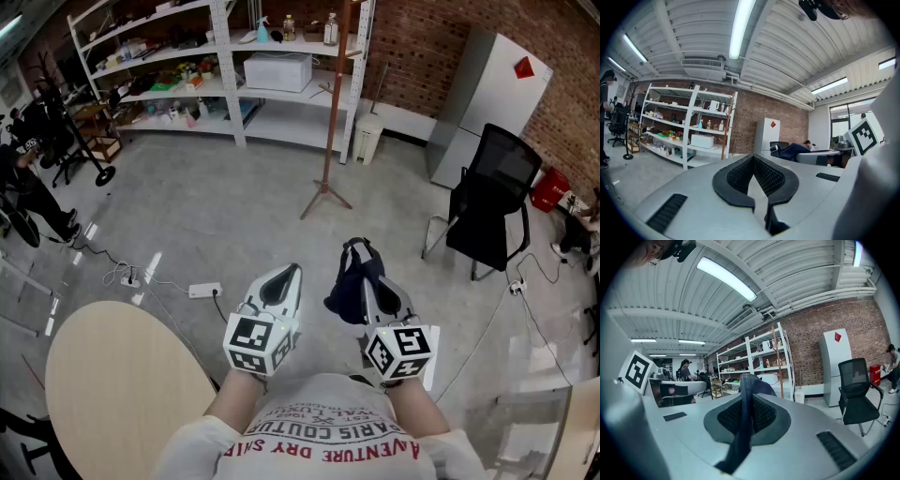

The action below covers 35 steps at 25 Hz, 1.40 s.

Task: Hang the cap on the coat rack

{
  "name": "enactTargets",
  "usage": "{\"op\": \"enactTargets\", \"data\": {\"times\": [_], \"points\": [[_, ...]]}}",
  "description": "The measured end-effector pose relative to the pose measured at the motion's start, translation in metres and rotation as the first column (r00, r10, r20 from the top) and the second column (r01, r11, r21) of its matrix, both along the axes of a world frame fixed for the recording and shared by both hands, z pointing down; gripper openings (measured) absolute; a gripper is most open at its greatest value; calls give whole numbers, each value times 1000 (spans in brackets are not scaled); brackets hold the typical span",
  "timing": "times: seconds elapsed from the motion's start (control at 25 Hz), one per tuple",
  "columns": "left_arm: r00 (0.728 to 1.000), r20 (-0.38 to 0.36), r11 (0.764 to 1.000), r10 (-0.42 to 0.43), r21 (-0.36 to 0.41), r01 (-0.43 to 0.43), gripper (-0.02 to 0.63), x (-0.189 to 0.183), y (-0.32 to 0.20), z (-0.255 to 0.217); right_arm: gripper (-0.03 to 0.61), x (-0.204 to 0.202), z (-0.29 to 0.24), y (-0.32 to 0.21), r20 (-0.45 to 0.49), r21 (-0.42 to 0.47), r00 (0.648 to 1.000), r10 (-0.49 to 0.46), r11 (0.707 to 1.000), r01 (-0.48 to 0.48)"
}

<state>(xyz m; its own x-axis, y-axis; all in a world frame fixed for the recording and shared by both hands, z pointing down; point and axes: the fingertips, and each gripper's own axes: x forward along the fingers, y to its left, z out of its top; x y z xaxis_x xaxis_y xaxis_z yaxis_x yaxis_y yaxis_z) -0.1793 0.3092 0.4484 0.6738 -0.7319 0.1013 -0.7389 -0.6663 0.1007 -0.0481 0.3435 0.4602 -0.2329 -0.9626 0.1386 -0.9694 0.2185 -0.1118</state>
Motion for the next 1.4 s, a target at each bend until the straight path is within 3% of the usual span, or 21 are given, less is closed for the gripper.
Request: {"op": "enactTargets", "data": {"times": [0.48,0.88,1.4], "points": [[1000,12,1000,12,-14,-12,6,0,1,7,18,2,9,1,27,-24,999,33,999,-33],[999,6,999,-35,-33,35,6,-10,-8,20,18,4,15,-12,39,-37,999,24,999,-23],[993,65,992,-94,-80,100,6,37,-96,37,18,55,31,-112,91,-89,995,-39,995,47]]}}
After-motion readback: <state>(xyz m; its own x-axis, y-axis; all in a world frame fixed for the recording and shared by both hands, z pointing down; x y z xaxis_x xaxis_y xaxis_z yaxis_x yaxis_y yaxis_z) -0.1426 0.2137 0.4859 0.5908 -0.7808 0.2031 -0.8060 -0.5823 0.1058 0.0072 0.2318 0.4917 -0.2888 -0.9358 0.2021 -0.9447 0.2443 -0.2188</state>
